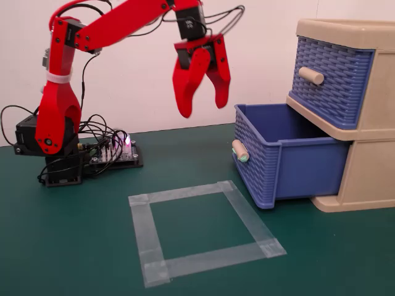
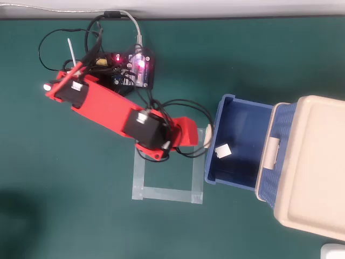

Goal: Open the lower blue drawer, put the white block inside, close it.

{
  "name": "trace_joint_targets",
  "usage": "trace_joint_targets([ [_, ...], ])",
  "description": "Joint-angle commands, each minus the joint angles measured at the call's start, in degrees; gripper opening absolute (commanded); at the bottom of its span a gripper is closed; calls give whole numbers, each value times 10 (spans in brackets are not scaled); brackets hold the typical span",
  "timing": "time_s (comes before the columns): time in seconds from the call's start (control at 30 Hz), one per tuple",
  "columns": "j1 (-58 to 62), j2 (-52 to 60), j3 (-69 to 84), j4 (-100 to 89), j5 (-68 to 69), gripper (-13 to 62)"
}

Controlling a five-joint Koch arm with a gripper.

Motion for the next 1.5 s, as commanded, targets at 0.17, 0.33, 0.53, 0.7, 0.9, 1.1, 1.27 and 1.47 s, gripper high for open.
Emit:
trace_joint_targets([
  [0.17, -10, -68, -16, -72, 111, 337],
  [0.33, -14, -133, -66, -152, 188, 339],
  [0.53, -64, -265, -206, -269, 222, 340],
  [0.7, -80, -376, -322, -356, 226, 341],
  [0.9, -59, -282, -362, -192, 225, 343],
  [1.1, 146, -28, -317, 78, 220, 341],
  [1.27, 413, 81, -132, 70, 38, 341],
  [1.47, 699, 123, 209, 61, -486, 338],
])
